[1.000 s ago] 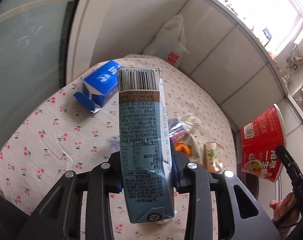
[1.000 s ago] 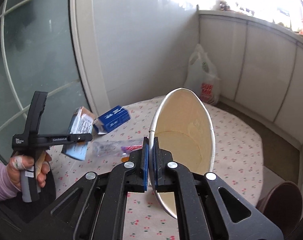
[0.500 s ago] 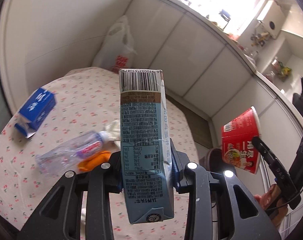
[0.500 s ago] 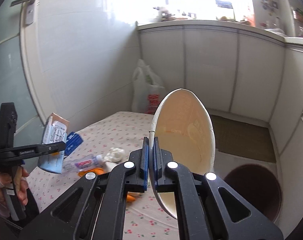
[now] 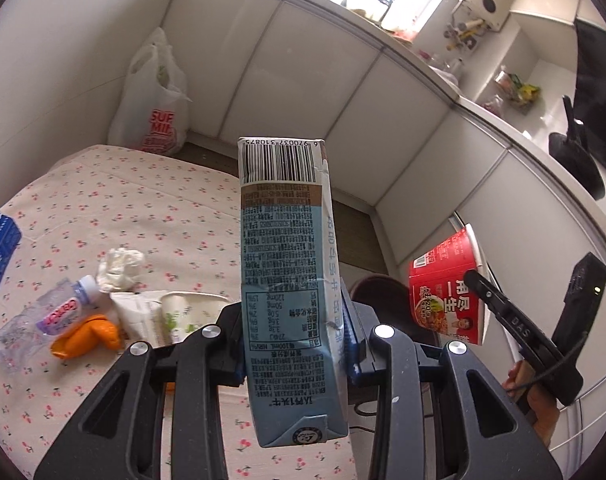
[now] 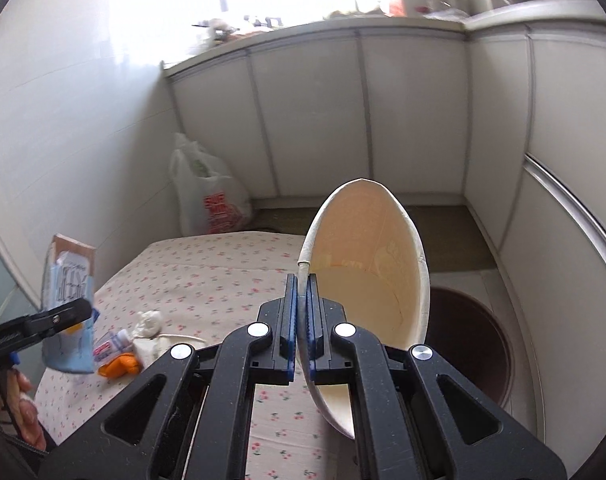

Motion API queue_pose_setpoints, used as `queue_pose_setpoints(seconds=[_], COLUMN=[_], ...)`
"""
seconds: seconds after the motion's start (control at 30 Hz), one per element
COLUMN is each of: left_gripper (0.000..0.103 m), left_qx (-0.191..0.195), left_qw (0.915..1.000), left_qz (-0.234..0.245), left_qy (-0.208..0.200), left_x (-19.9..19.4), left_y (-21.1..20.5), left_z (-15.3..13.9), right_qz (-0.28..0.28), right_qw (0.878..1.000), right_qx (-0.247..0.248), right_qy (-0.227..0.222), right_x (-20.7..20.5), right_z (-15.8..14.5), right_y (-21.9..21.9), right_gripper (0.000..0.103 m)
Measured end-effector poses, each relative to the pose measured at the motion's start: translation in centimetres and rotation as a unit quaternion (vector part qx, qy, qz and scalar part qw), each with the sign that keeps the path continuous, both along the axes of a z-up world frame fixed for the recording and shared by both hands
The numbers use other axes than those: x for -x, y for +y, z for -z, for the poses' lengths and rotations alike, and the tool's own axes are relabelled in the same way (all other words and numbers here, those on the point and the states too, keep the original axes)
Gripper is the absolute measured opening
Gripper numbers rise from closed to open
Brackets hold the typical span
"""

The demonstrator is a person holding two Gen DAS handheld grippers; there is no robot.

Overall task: Collect trash
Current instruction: 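Carry the juice box and noodle cup over the bin and release both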

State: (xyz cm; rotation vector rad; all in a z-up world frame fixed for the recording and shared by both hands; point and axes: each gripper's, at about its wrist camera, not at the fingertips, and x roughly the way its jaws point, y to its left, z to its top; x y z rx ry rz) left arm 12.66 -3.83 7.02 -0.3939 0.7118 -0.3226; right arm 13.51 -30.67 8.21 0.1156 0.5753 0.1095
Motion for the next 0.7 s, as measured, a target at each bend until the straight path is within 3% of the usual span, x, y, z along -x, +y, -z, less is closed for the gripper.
queue_pose_setpoints(seconds=[0.23,0.47,0.53,0.57,0.7], left_gripper=[0.035,0.035,0.035,0.035,0.035], left_qx=[-0.011,-0.024,-0.023,-0.022,-0.03], left_qw=[0.9994,0.9978,0.9972,0.9967,0.9947], left_qz=[0.031,0.061,0.07,0.076,0.097], left_qy=[0.001,0.011,0.015,0.017,0.013], left_x=[-0.8,-1.8,-2.1,-2.3,-2.6], left_y=[-4.4,-8.3,-9.5,-10.2,-12.9], left_z=[0.4,1.0,1.0,1.0,0.9], right_qz=[0.099,0.154,0.167,0.175,0.208], right_qw=[0.992,0.98,0.976,0.974,0.969], right_qx=[-0.026,-0.047,-0.051,-0.053,-0.063], right_qy=[0.068,0.119,0.131,0.13,0.116], right_x=[-1.9,-3.0,-3.1,-2.9,-1.6], right_z=[3.0,5.3,5.8,5.9,5.4], right_y=[-5.8,-9.1,-10.1,-10.6,-12.5], right_gripper=[0.003,0.008,0.032,0.056,0.072])
